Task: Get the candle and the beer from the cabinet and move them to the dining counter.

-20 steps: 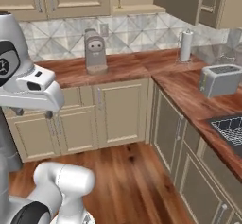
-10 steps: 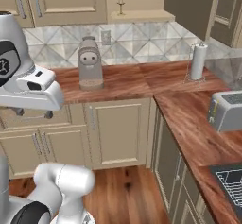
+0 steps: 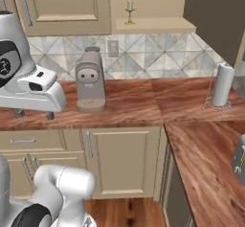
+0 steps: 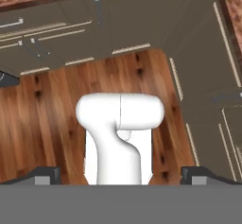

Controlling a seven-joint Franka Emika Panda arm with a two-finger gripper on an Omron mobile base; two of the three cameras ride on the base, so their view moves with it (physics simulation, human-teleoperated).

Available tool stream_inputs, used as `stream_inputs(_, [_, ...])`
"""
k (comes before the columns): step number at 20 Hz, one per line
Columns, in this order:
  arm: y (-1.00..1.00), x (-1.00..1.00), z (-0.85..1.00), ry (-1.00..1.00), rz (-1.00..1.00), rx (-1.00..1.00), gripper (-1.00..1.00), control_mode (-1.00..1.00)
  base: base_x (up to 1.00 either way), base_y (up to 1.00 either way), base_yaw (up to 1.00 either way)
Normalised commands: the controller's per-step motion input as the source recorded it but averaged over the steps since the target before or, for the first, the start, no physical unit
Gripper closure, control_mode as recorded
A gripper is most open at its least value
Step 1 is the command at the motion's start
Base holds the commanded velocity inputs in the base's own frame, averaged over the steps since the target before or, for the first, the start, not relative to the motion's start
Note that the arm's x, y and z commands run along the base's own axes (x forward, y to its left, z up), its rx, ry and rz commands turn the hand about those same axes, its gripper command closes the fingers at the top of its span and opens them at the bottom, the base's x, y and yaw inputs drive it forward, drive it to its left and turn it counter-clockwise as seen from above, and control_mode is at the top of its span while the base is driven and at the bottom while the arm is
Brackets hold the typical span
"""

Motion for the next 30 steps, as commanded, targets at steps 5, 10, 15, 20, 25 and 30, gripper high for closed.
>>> stream_inputs(5, [0.00, 0.00, 0.00, 0.00, 0.00, 0.00, -1.00, 1.00, 0.77, -0.01, 0.23])
stream_inputs(10, [0.00, 0.00, 0.00, 0.00, 0.00, 0.00, -1.00, 1.00, 0.80, -0.10, 0.20])
stream_inputs(15, [0.00, 0.00, 0.00, 0.00, 0.00, 0.00, -1.00, 1.00, 0.44, -0.24, 0.10])
stream_inputs(20, [0.00, 0.00, 0.00, 0.00, 0.00, 0.00, -1.00, 1.00, 0.17, -0.33, 0.02])
stream_inputs(25, [0.00, 0.00, 0.00, 0.00, 0.00, 0.00, -1.00, 1.00, 0.23, -0.65, 0.12])
stream_inputs(30, [0.00, 0.00, 0.00, 0.00, 0.00, 0.00, -1.00, 1.00, 0.23, -0.61, 0.13])
